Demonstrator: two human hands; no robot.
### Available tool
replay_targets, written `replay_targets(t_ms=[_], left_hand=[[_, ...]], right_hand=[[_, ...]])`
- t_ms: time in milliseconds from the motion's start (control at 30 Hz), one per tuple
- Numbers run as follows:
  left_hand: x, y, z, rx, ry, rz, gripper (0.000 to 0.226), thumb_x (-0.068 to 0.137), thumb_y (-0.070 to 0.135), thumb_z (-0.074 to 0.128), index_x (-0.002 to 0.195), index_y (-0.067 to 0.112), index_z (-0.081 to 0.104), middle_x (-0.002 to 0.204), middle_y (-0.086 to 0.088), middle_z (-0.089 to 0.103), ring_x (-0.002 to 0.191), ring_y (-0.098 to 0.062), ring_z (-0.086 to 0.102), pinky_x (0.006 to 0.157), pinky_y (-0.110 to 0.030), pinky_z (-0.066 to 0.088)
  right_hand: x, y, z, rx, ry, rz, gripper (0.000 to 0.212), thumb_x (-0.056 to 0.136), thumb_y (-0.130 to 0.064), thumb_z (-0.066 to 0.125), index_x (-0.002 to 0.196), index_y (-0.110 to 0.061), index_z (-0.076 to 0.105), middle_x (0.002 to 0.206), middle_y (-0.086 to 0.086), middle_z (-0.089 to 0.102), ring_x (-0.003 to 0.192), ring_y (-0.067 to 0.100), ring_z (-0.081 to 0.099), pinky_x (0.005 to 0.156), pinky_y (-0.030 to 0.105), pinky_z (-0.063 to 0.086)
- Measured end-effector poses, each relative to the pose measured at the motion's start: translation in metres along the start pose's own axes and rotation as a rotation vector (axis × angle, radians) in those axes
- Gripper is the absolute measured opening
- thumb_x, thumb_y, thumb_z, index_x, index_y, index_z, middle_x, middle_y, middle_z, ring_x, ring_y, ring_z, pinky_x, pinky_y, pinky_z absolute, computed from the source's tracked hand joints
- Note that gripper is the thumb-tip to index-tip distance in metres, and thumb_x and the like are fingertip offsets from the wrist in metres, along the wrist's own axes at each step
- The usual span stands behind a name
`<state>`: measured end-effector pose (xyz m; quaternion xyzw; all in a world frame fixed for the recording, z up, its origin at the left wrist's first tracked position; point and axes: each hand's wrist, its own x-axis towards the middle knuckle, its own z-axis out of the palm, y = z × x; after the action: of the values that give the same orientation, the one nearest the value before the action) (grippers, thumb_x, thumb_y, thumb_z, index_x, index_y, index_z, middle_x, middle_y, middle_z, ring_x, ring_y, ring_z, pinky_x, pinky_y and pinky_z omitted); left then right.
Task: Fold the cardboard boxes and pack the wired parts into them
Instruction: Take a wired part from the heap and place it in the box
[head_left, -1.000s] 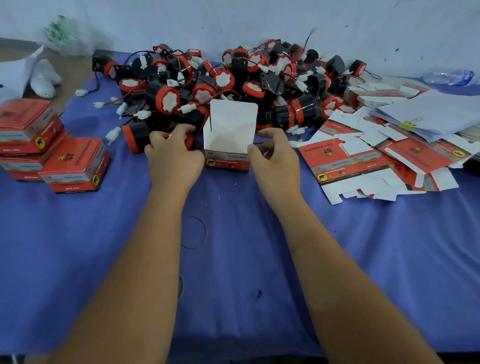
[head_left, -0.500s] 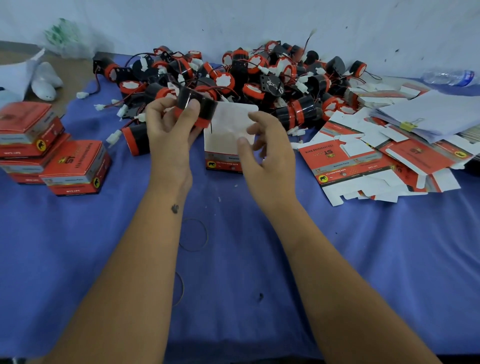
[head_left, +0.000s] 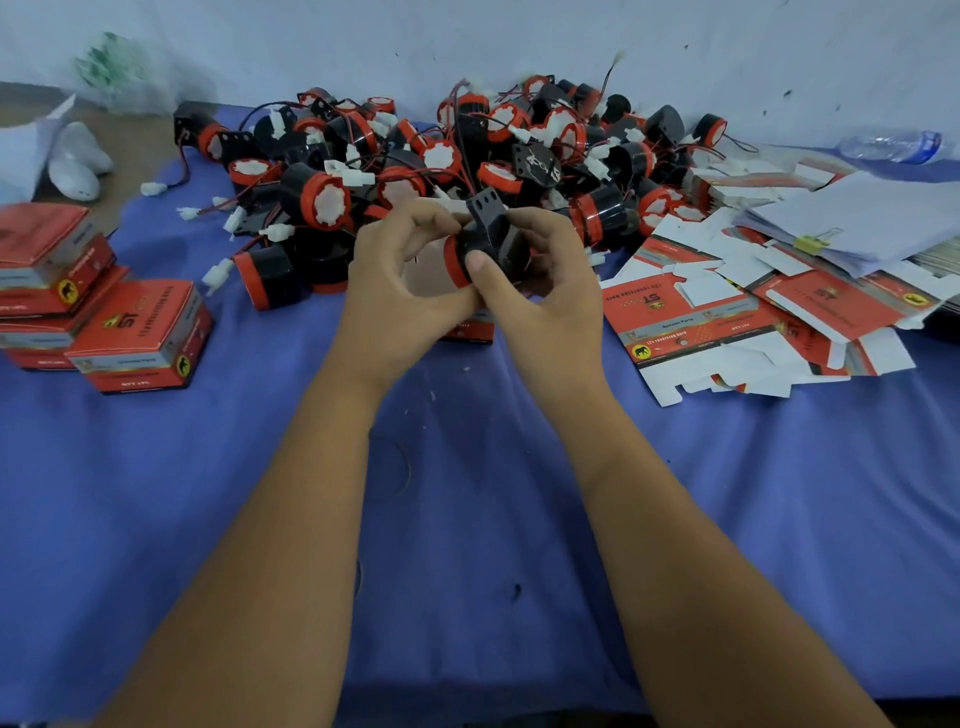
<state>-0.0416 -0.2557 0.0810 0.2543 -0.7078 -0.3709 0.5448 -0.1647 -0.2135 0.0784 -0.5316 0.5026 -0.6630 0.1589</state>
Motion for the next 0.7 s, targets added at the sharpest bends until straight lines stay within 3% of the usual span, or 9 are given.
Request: replay_targets(t_ms=[67, 200, 267, 367, 433, 500, 567, 700], left_hand=[[0.002, -0.006, -0.002, -0.030, 0.088, -0.026, 0.022, 0.082, 0.010, 0.059, 0.099, 0.023, 0.059, 0.114, 0.001, 0.066, 0.116, -0.008, 0.060, 0.097, -0.030, 0.050], [0.008, -0.028, -0.014, -0.111, 0.357, -0.297, 0.035, 0.084, 0.000, 0.054, 0.113, 0.019, 0.056, 0.124, -0.005, 0.060, 0.120, -0.017, 0.056, 0.095, -0.029, 0.049], [0.009, -0.039, -0.014, -0.117, 0.269, -0.417, 0.047, 0.087, 0.009, 0.061, 0.129, 0.024, 0.048, 0.132, 0.001, 0.055, 0.125, -0.014, 0.053, 0.095, -0.025, 0.047], [0.006, -0.048, -0.009, -0.081, 0.095, -0.471, 0.069, 0.080, 0.028, 0.066, 0.142, 0.031, 0.035, 0.137, 0.005, 0.057, 0.125, -0.011, 0.055, 0.094, -0.026, 0.051], [0.005, -0.053, -0.007, -0.030, 0.089, -0.463, 0.063, 0.089, 0.028, 0.062, 0.145, 0.029, 0.034, 0.134, 0.003, 0.060, 0.123, -0.014, 0.058, 0.096, -0.030, 0.052], [0.006, -0.055, -0.008, 0.005, 0.111, -0.468, 0.057, 0.096, 0.018, 0.056, 0.147, 0.028, 0.034, 0.129, 0.000, 0.062, 0.119, -0.015, 0.060, 0.097, -0.034, 0.052], [0.006, -0.054, -0.007, 0.060, 0.122, -0.471, 0.055, 0.096, 0.013, 0.054, 0.146, 0.030, 0.038, 0.118, 0.005, 0.064, 0.107, -0.009, 0.063, 0.085, -0.024, 0.052], [0.004, -0.049, -0.003, 0.077, 0.097, -0.464, 0.050, 0.095, 0.009, 0.050, 0.139, 0.031, 0.046, 0.107, 0.012, 0.066, 0.093, -0.003, 0.065, 0.076, -0.019, 0.054]], right_hand=[[0.001, 0.001, -0.001, -0.060, 0.014, -0.031, 0.037, 0.086, -0.017, 0.072, 0.119, -0.009, 0.058, 0.112, 0.006, 0.062, 0.106, 0.020, 0.059, 0.091, 0.042, 0.050], [0.002, 0.005, -0.002, -0.196, -0.001, -0.139, 0.046, 0.083, -0.015, 0.073, 0.125, -0.006, 0.056, 0.119, 0.006, 0.059, 0.111, 0.019, 0.057, 0.093, 0.035, 0.049], [0.004, 0.006, -0.001, -0.222, -0.054, -0.209, 0.050, 0.082, -0.013, 0.073, 0.128, -0.006, 0.055, 0.125, 0.006, 0.057, 0.115, 0.015, 0.054, 0.096, 0.029, 0.047], [0.007, 0.009, -0.001, -0.303, -0.167, -0.296, 0.052, 0.079, -0.013, 0.073, 0.129, -0.012, 0.058, 0.128, 0.001, 0.058, 0.120, 0.014, 0.054, 0.100, 0.038, 0.045], [0.008, 0.013, -0.003, -0.442, -0.202, -0.308, 0.049, 0.078, -0.018, 0.074, 0.125, -0.018, 0.061, 0.127, -0.005, 0.059, 0.121, 0.015, 0.054, 0.103, 0.041, 0.039], [0.009, 0.017, -0.006, -0.594, -0.195, -0.310, 0.045, 0.078, -0.026, 0.075, 0.122, -0.022, 0.065, 0.126, -0.006, 0.061, 0.120, 0.019, 0.052, 0.104, 0.035, 0.030], [0.011, 0.019, -0.008, -0.677, -0.173, -0.306, 0.042, 0.079, -0.030, 0.074, 0.120, -0.023, 0.068, 0.123, -0.006, 0.063, 0.119, 0.022, 0.050, 0.101, 0.031, 0.026], [0.016, 0.015, -0.008, -0.661, -0.216, -0.268, 0.038, 0.081, -0.027, 0.073, 0.119, -0.021, 0.070, 0.121, -0.002, 0.064, 0.116, 0.026, 0.049, 0.101, 0.036, 0.031]])
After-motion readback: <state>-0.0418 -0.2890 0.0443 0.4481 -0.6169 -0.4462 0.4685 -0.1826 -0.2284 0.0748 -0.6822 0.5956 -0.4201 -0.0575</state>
